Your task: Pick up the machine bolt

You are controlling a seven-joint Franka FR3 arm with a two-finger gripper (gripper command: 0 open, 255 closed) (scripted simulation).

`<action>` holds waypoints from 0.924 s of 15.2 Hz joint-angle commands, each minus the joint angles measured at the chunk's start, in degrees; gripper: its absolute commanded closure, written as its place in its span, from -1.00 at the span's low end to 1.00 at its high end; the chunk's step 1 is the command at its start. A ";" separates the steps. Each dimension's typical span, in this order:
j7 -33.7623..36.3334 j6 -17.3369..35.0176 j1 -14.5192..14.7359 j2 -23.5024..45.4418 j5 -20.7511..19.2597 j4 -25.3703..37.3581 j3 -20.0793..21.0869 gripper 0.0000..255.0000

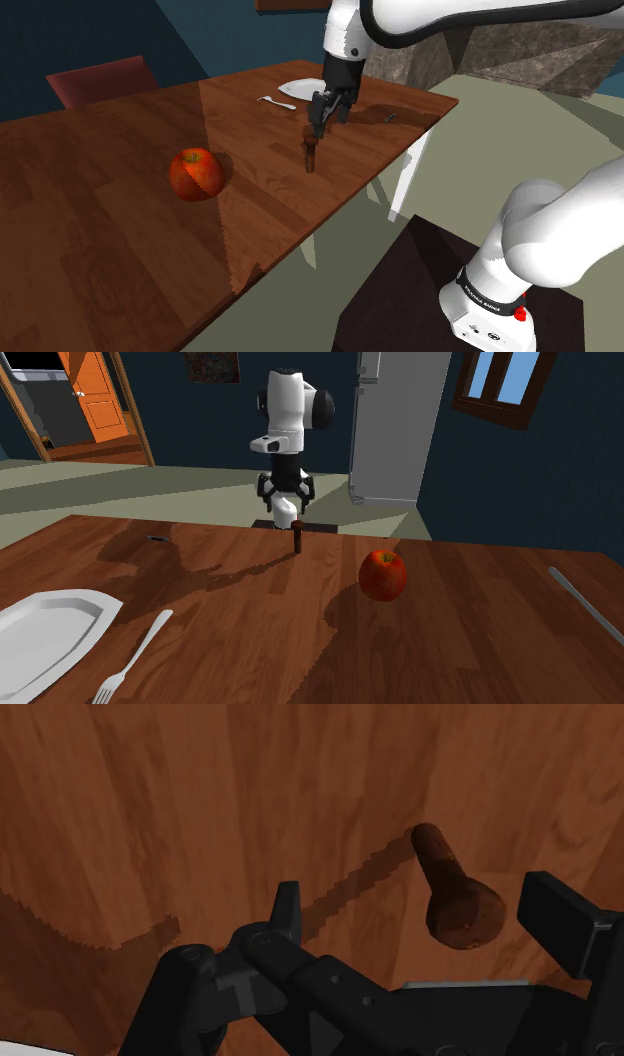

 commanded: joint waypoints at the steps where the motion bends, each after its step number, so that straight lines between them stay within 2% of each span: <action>1: 1.35 2.60 0.44 3.39 -0.61 1.67 1.84 -1.00; 3: 2.13 3.92 0.62 5.80 -1.29 3.31 2.92 -1.00; 10: 2.49 9.76 0.73 6.03 -1.30 -2.31 3.18 -1.00; 12: 2.49 9.76 0.73 6.03 -1.30 -2.32 3.18 -1.00; 13: 2.51 9.71 0.74 6.00 -1.29 -2.29 3.19 1.00; 14: 2.49 9.68 0.74 5.98 -1.29 -2.29 3.18 1.00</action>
